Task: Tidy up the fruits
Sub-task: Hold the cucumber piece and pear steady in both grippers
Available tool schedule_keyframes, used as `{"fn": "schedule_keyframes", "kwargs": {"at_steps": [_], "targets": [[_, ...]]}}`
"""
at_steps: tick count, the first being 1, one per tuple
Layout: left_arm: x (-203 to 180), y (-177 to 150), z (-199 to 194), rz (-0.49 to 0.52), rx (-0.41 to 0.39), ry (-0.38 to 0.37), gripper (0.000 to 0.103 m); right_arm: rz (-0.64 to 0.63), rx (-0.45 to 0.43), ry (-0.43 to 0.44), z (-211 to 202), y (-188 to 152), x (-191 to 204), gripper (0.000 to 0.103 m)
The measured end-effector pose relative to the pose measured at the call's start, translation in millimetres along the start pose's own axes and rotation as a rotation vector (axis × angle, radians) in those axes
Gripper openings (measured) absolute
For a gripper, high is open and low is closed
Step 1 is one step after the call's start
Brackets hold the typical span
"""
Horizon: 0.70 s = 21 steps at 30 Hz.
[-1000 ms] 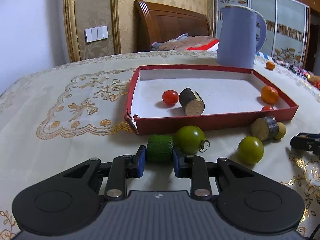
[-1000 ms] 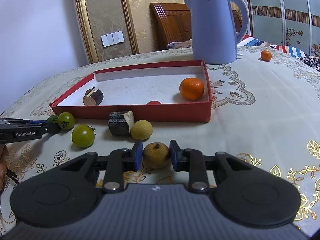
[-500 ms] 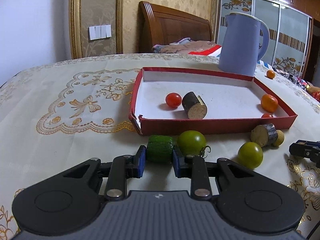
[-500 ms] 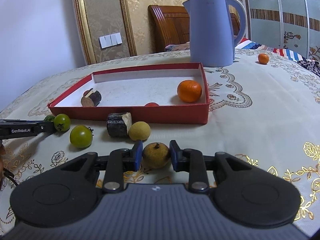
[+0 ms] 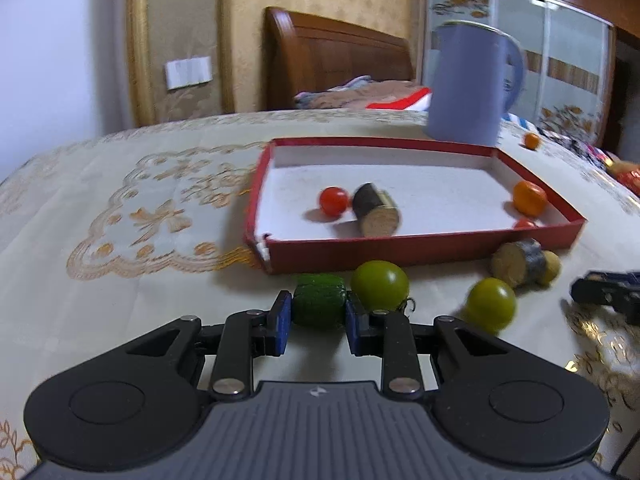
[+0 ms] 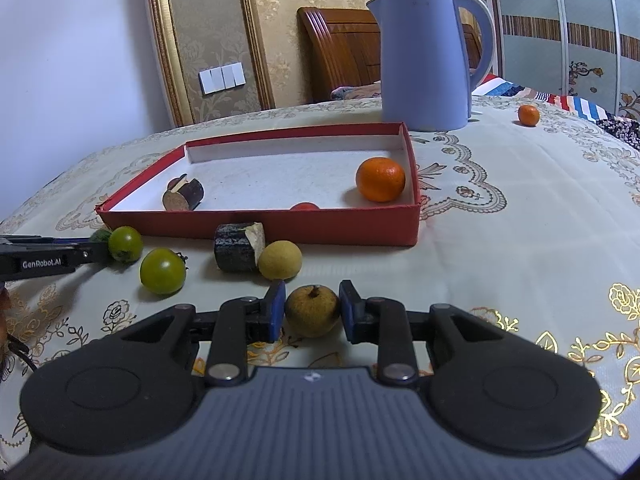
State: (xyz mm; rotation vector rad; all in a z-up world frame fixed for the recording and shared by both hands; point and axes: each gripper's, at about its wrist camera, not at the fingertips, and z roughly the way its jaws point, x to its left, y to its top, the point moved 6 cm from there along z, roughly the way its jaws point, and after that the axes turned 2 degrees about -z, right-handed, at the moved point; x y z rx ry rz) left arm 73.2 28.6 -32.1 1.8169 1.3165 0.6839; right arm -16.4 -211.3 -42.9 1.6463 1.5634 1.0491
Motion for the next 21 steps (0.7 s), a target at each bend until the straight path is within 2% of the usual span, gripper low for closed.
{"fn": "schedule_keyframes", "kwargs": {"at_steps": [21], "targets": [[5.8,-0.6,-0.2,-0.024,-0.003,0.017,0.027,0.012,-0.019,0.005,-3.3,0.0,-2.2,0.027]]}}
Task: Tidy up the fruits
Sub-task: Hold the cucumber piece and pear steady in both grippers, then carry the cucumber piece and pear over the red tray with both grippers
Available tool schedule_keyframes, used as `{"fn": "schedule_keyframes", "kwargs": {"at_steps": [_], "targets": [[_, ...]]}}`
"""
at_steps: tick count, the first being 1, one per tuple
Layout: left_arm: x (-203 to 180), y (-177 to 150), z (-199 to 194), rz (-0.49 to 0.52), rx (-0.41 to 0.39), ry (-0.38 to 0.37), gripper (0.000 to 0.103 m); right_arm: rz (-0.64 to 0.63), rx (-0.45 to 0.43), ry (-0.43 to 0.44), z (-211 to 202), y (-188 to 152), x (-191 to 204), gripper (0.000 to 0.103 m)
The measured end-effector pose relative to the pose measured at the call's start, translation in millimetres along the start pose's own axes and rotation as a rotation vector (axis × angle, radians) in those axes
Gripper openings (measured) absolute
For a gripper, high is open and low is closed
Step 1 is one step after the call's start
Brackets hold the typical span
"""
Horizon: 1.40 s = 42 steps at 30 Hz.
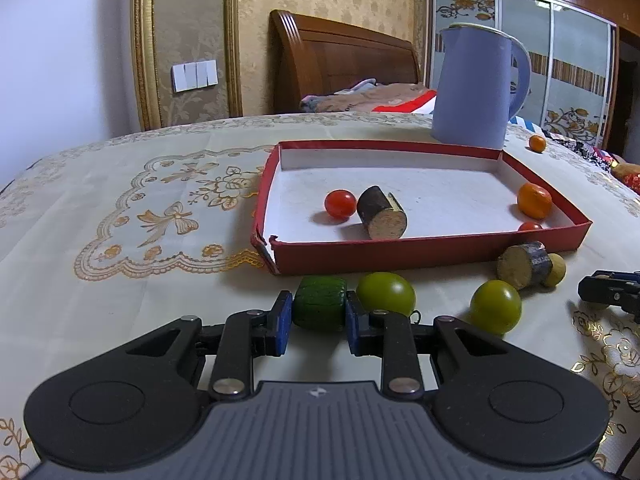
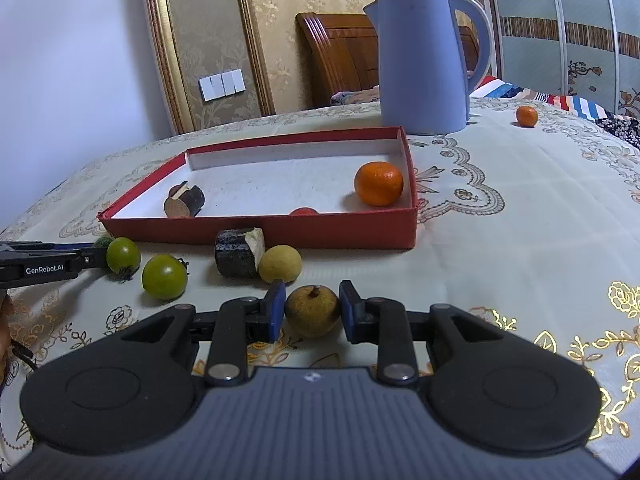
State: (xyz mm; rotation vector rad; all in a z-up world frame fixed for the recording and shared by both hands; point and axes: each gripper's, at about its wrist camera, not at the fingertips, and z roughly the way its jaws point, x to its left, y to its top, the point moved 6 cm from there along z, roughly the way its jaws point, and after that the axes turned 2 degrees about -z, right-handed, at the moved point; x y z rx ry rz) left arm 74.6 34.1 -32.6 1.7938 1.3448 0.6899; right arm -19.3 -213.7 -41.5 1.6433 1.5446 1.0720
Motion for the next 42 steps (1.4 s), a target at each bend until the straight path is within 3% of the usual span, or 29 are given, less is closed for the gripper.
{"fn": "schedule_keyframes", "kwargs": {"at_steps": [9,20,33,36,38,42], "targets": [[-0.5,1.0,-7.5,-0.001,-0.016,0.037,0.027,0.0,-0.002,-0.002,-0.4,-0.5,0.0,0.027],[-15.5,20.5,-19.1,-0.019,-0.033,0.004,0.027,-0.029,0.008,-0.017,-0.4,3.3,4.2,0.027],[-26.1,54.8,-11.1,-0.027,-0.049,0.005,0.027,-0.098,-0.053,-0.046,-3.5,36.0,8.8,0.027],[-15.3,54.1,-11.5,-0.053,-0.044,0.009,0.027,-0.099,-0.057,-0.047,-1.8,41.1,8.7,0.027],[-8.9,45.8,-13.8,-0.041,-0.023,-0.031,0.027,-0.095,-0.064,-0.043,-4.0,41.1,7.5,0.027],[4.7,26.6,-9.6,0.02,0.017,0.03,0.027,-0.08,-0.047,-0.026,1.1,36.7,5.9,0.027]]}}
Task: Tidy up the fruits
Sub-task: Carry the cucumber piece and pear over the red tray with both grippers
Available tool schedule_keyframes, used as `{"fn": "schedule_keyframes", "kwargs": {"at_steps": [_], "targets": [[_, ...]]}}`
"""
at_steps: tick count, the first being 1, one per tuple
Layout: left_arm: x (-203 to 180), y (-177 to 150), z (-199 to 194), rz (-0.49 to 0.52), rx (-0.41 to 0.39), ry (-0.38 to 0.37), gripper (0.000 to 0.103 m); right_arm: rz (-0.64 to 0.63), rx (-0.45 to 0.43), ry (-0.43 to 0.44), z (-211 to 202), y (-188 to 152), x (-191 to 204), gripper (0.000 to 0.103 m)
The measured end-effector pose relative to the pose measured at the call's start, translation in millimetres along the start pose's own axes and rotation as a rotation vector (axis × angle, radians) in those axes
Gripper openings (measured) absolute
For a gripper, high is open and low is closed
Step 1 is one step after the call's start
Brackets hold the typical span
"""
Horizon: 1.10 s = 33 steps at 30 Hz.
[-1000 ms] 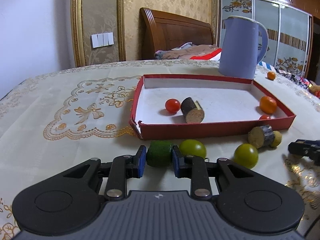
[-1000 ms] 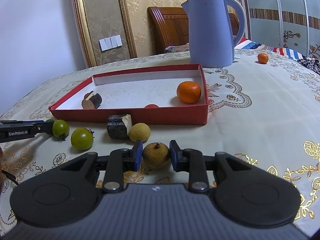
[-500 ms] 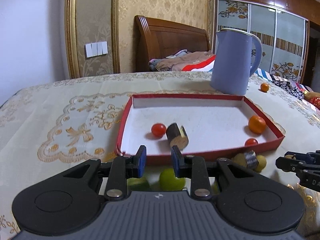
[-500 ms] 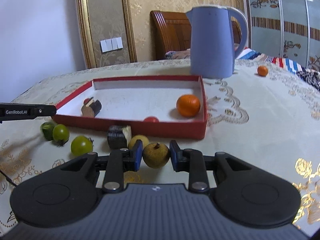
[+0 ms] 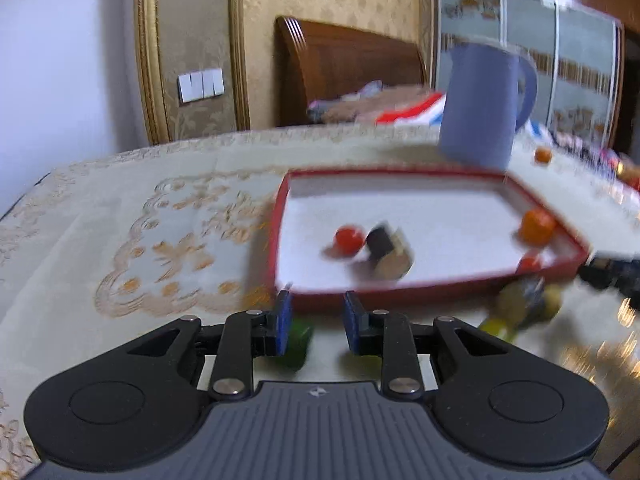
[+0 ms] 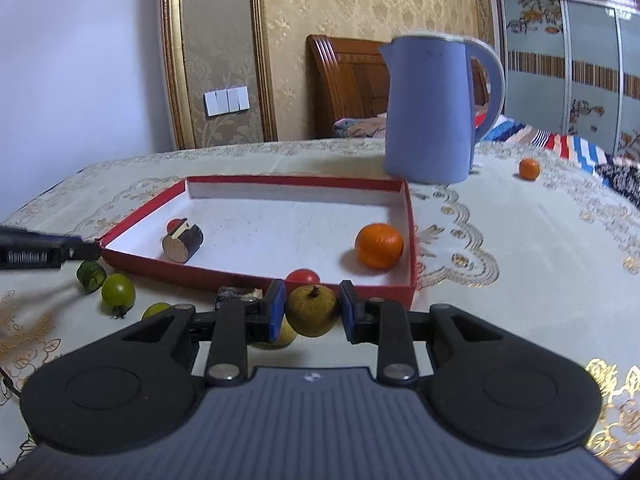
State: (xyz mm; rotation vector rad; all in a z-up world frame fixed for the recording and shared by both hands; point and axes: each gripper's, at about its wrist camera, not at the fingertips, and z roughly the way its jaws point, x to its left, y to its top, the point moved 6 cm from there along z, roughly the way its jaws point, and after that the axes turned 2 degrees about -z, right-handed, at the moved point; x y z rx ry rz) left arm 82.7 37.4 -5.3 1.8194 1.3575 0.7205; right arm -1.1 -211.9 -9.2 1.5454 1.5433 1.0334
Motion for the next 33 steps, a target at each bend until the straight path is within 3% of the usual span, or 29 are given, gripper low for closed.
{"fn": "schedule_keyframes", "kwargs": {"at_steps": [5,10,12,14,15,17,21,26,28,33], "targets": [[24.1,-11.9,6.1,-0.048,0.035,-0.061,0.027,0.019,0.022,0.002,6.2,-6.9,-4.2,0.027],[21.9,-10.6,6.9,-0.014,0.02,-0.1,0.03,0.028,0.039,0.008,9.8,-12.1,-3.6,0.027],[20.8,-10.0,10.9,0.001,0.022,-0.086,0.036,0.032,0.048,0.014,10.9,-13.7,-2.7,0.027],[20.9,-11.1,16.1,0.003,0.037,-0.091,0.063,0.034,0.055,0.02,11.4,-14.8,-2.2,0.027],[20.4,-12.9,20.2,0.003,0.057,-0.093,0.067,0.035,0.055,0.02,11.5,-15.2,-1.9,0.027],[20.3,-16.9,26.8,0.012,0.072,-0.051,0.067,0.037,0.056,0.022,11.7,-15.8,-1.8,0.027],[20.2,-16.5,26.1,0.015,0.053,-0.044,0.067,0.044,0.064,0.023,14.5,-18.4,-2.4,0.027],[21.7,-16.8,31.0,0.017,0.067,-0.025,0.047,0.048,0.06,0.026,15.0,-19.2,-2.6,0.027],[18.0,-16.2,29.5,0.034,0.056,-0.039,0.025,0.054,0.06,0.027,15.1,-19.6,-3.4,0.027],[10.1,-17.8,26.9,0.091,0.031,0.028,0.024,0.065,0.052,0.019,14.0,-19.7,-5.5,0.027]]}}
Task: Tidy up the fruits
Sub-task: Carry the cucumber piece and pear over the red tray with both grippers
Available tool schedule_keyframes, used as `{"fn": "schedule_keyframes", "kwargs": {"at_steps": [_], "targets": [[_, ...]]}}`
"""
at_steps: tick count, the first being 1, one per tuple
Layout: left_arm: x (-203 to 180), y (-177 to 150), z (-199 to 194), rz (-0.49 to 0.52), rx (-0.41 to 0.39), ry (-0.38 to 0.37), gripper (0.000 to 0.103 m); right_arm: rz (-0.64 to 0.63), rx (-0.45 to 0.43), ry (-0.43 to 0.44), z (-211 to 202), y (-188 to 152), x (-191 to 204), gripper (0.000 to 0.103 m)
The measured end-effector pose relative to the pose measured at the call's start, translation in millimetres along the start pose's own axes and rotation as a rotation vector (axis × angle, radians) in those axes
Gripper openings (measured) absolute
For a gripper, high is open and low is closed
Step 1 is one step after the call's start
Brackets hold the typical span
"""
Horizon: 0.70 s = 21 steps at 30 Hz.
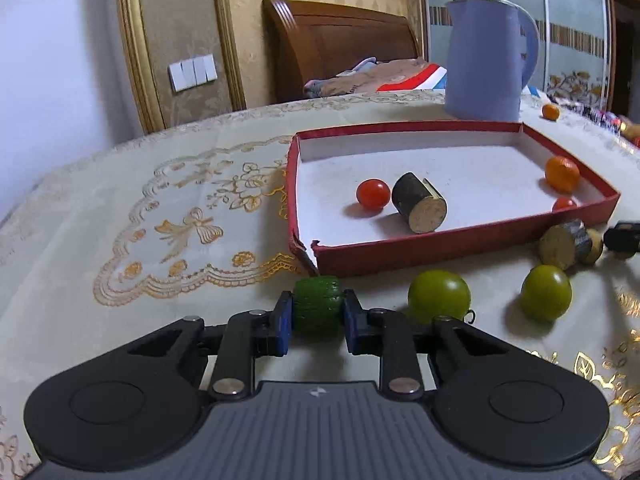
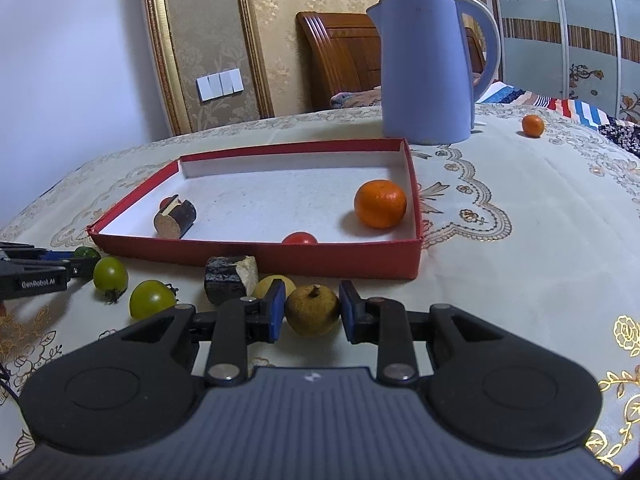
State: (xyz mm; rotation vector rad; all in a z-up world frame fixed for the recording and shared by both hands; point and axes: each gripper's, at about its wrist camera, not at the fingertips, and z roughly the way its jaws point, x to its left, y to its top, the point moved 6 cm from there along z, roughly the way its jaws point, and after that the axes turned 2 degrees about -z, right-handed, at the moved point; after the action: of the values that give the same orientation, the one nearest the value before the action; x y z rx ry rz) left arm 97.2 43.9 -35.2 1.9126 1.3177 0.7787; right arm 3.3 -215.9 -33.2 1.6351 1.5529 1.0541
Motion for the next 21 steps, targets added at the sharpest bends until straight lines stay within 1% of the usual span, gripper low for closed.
{"fn": "schedule_keyframes", "kwargs": {"at_steps": [3,6,8,13,16,19,21], "targets": [[0.0,0.0,-5.0,-0.004,-0.002,0.032,0.024,-0.019,0.001,-0.002,-2.2,-0.6,3.2,0.027],[0.6,2.3,-14.7,-0.029,-0.007,0.039,0.024,-0.041,-0.008,-0.003,-8.1,0.9,5.8,0.027],[-1.0,8.8,-22.3,-0.047,-0.019,0.03,0.024,-0.058,-0.016,-0.005,-11.9,4.4,6.9,0.027],[-11.9,35.8,-39.7,-0.068,-0.087,0.004,0.024,-0.085,-0.051,-0.018,-17.9,19.3,9.4,0.027],[-20.9,49.5,-37.9,-0.064,-0.112,-0.004,0.024,-0.094,-0.068,-0.023,-17.1,27.2,11.0,0.027],[-26.9,58.4,-26.9,-0.079,-0.114,-0.012,0.024,-0.103,-0.074,-0.023,-14.2,33.9,13.7,0.027],[-29.5,62.7,-17.1,-0.081,-0.111,-0.002,0.024,-0.106,-0.084,-0.027,-11.7,39.5,14.9,0.027]]}}
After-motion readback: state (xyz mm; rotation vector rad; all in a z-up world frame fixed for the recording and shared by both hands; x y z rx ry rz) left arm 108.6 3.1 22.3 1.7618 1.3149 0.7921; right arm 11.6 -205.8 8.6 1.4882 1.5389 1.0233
